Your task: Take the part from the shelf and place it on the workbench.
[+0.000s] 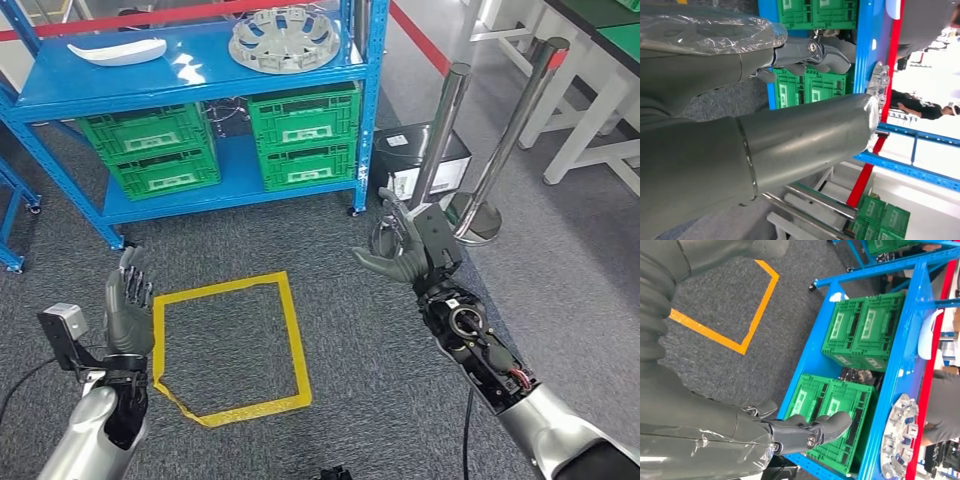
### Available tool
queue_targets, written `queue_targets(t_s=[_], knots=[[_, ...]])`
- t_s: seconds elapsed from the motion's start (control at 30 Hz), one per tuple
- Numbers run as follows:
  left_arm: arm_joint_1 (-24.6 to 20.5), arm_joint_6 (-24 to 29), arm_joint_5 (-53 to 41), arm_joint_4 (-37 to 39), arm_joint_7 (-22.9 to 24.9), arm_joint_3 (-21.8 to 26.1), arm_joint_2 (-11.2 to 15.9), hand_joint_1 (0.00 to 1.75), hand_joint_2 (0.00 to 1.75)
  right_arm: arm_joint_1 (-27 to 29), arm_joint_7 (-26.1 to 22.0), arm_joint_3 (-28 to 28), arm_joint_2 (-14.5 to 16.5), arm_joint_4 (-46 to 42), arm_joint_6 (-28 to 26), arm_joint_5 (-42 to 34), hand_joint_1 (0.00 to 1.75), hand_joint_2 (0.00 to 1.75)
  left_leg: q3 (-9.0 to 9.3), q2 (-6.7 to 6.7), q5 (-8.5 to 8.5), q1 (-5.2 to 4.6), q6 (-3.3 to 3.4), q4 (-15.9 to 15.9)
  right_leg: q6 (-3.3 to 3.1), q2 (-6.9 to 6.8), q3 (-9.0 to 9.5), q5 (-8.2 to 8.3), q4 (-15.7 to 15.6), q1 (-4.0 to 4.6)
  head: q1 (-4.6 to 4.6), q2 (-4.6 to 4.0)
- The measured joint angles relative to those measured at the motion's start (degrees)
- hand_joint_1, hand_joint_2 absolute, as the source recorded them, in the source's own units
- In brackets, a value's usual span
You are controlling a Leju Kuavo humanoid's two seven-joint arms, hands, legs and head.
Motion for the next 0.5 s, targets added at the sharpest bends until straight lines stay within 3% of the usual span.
queue_targets(t_s=[0.07,0.1,0.13,0.2,0.23,0.3,0.37,0.43,0.5], knots=[[0.18,0.02,0.03,-0.05,0.0,0.0,0.03,0.0,0.0,-0.01,0.01,0.03,0.0,0.01,0.09,0.0,0.0,1.75,1.12,-0.02,-1.27,0.3,-0.58,0.51,0.46,-0.09,1.64,5.2,-6.43,-0.24,0.11,0.0],[0.2,0.03,0.04,-0.11,-0.02,0.0,0.05,0.0,0.0,-0.05,0.01,0.07,0.0,0.05,0.16,0.0,0.0,1.31,1.57,-0.02,-1.88,0.43,-0.92,0.79,0.53,-0.12,2.71,7.09,-9.84,-0.16,0.14,0.0],[0.23,0.05,0.06,-0.22,-0.03,0.01,0.07,0.0,0.0,-0.15,0.01,0.12,0.0,0.09,0.26,0.0,0.0,0.87,1.65,-0.01,-2.36,0.48,-1.26,1.1,0.21,-0.17,3.78,7.69,-12.62,-0.05,0.2,0.0],[0.4,0.14,0.1,-0.59,-0.04,0.03,0.14,0.0,0.0,-0.18,-0.01,0.24,0.0,0.16,0.47,-0.06,0.0,0.0,1.34,0.03,-2.8,0.39,-1.8,1.46,-1.1,-0.1,4.5,6.96,-14.32,0.29,0.16,0.0],[0.51,0.21,0.11,-0.81,-0.03,0.05,0.17,0.0,0.0,-0.18,-0.03,0.27,0.0,0.15,0.53,-0.08,0.0,0.0,1.2,0.03,-2.94,0.31,-2.07,1.62,-1.83,-0.04,4.91,6.67,-14.68,0.23,0.14,0.0],[0.58,0.38,0.15,-1.2,-0.04,0.1,0.26,0.0,0.0,-0.16,-0.08,0.28,0.0,0.13,0.54,-0.03,0.0,0.0,-0.07,0.04,-2.7,0.33,-2.67,4.04,-2.62,0.09,5.59,6.51,-14.9,0.04,-0.02,0.0],[0.64,0.49,0.27,-1.36,0.01,0.13,0.33,0.0,0.0,-0.15,-0.06,0.26,-0.01,0.13,0.53,0.05,0.0,0.0,-4.29,0.05,-3.0,0.63,-3.39,10.69,-3.03,0.15,6.82,6.1,-15.58,-0.15,-0.22,0.0],[1.06,0.5,0.43,-1.37,0.12,0.13,0.38,0.0,0.0,0.05,0.03,0.27,-0.02,0.16,0.53,0.06,0.0,0.0,-9.68,0.07,-5.37,0.9,-3.93,17.63,-3.24,0.24,8.09,5.32,-16.04,-0.18,-0.36,0.0],[1.41,0.52,0.54,-1.37,0.22,0.13,0.41,0.0,0.0,0.24,0.12,0.28,-0.02,0.17,0.54,0.07,0.0,0.0,-12.77,0.07,-6.54,1.0,-3.96,19.07,-3.24,0.44,9.53,4.26,-16.19,-0.17,-0.43,0.0]])
